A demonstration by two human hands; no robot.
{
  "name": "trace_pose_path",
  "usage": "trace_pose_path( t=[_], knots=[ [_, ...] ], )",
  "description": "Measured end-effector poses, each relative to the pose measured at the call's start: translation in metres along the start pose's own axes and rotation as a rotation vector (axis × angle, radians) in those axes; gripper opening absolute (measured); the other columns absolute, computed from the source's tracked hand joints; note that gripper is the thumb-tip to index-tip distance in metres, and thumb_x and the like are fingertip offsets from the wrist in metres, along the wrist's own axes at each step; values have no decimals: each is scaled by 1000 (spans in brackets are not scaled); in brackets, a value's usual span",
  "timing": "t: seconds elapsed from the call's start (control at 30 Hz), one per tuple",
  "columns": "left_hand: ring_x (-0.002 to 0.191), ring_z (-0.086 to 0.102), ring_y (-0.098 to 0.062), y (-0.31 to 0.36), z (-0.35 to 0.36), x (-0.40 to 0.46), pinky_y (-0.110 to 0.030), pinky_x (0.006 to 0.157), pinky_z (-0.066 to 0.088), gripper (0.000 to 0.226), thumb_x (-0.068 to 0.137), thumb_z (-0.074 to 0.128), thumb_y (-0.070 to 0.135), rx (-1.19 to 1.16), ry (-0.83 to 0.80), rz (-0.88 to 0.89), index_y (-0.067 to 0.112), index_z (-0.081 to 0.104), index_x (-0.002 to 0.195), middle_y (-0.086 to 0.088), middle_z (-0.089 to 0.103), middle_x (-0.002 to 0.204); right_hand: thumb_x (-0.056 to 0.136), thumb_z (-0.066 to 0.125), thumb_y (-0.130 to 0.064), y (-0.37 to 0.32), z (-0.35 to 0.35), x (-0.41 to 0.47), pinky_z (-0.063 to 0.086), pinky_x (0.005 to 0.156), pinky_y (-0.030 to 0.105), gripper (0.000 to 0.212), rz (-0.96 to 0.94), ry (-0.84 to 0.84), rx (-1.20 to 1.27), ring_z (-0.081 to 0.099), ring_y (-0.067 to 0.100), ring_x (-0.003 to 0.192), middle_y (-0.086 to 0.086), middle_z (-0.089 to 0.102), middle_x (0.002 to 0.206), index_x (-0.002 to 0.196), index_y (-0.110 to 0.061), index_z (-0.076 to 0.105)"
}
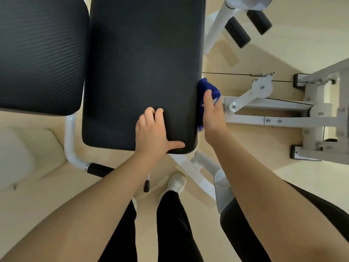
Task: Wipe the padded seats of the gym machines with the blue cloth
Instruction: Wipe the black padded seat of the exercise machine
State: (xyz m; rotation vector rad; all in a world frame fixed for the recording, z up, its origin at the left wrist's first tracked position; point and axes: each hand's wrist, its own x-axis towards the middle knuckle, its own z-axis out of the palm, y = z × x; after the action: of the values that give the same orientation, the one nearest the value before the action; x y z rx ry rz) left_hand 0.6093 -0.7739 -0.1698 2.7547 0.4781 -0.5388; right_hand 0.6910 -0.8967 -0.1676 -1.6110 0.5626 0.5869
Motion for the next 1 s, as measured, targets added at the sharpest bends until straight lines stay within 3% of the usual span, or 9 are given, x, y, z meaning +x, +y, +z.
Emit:
trace_pose_path(
  t=[0.13,0.2,0.27,0.33,0.43,0.6,0.73,0.87,1.0],
  knots=[
    [126,34,-28,0,0,-2,-38,106,30,108,58,72,64,-5,-7,8,10,28,140,-11,30,141,97,32,-49,2,-13,2,46,92,35,44,199,69,138,54,19,103,-1,55,112,131,-24,40],
    [128,32,-28,0,0,-3,-38,107,29,107,60,72,64,-16,-10,5,10,26,141,-11,28,142,98,33,-46,5,-23,2,51,90,41,39,310,162,167,58,27,102,4,55,100,127,-22,39],
    [128,31,-28,0,0,-4,-38,107,29,107,60,72,63,-18,-13,3,10,26,141,-11,27,143,98,40,-35,10,-33,4,52,88,46,21,327,191,155,59,30,100,2,52,84,110,-19,43],
    [128,32,-29,0,1,-4,-39,107,29,107,59,73,62,-24,0,0,10,27,141,-12,29,143,94,50,-29,14,-29,-1,52,74,37,19,277,86,37,57,23,87,3,53,87,108,-17,44],
    [127,34,-31,-1,1,-4,-40,106,30,107,57,75,62,-19,23,6,8,30,139,-13,32,141,93,50,-36,21,-4,-10,39,58,26,28,256,7,-108,49,13,72,0,52,86,110,-16,38],
    [116,39,-28,-1,-4,8,-39,106,31,109,53,71,70,84,-15,41,13,29,135,-11,35,131,97,44,-28,7,24,14,38,68,28,20,42,220,-51,48,10,71,-3,47,80,107,-14,33],
    [112,39,-26,-1,-7,10,-37,101,33,107,54,69,71,106,-40,56,17,27,136,-9,35,127,98,43,-23,2,22,13,40,62,24,15,-152,119,-197,48,8,67,-6,47,76,104,-15,32],
    [106,48,-24,-4,-15,11,-36,92,36,73,72,59,65,1,74,98,15,48,123,-6,47,117,95,45,-13,26,1,-21,41,59,33,13,-255,26,-499,53,24,69,6,53,77,93,-14,32],
    [107,50,-23,-6,-31,22,-37,95,35,48,85,53,50,-67,111,146,13,55,116,-5,51,120,91,47,-5,11,18,-4,43,69,33,18,-261,73,-650,55,27,87,11,55,105,103,-15,38]
  ],
)
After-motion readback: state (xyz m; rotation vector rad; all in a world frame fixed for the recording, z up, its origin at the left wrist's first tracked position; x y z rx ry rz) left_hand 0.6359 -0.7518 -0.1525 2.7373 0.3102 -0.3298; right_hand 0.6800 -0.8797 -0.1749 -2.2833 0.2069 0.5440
